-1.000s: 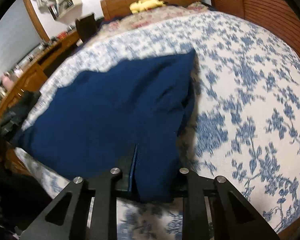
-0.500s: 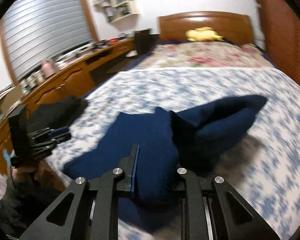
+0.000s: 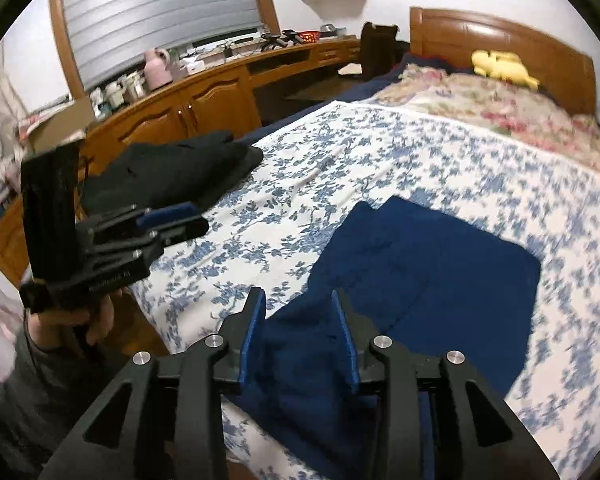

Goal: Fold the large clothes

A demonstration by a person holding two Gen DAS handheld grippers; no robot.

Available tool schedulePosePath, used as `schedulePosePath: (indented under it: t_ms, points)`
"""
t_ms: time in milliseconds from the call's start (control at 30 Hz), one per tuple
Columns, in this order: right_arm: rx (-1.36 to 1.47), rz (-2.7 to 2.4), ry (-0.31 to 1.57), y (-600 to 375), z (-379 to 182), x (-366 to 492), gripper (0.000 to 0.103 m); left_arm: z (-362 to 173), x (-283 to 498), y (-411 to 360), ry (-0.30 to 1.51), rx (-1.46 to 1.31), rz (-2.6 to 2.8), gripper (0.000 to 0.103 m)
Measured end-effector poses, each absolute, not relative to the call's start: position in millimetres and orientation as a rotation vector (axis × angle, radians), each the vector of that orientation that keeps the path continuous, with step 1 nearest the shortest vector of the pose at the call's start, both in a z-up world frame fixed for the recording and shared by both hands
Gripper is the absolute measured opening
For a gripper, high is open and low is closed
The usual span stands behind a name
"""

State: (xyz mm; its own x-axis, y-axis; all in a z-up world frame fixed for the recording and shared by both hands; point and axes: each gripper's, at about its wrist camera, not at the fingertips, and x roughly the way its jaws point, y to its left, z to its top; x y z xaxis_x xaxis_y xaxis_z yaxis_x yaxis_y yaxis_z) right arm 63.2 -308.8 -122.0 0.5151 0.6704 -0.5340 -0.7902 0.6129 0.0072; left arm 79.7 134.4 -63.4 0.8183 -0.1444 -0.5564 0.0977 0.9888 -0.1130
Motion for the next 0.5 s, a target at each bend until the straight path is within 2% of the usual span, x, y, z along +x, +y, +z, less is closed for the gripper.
schedulePosePath:
  t_ms: [233,500]
  points:
    - [-0.317,0.730,0.496,-336.5,-131.4,54.4,0.037,-56.3,80.3,110.0,0.590,-0.063,-0.195,0.031]
    - [-0.281,0.598,0.575,-375.7,-166.5,63.9,0.037,-63.0,74.2,75.7,0.639,-0.043,-0.339,0.031]
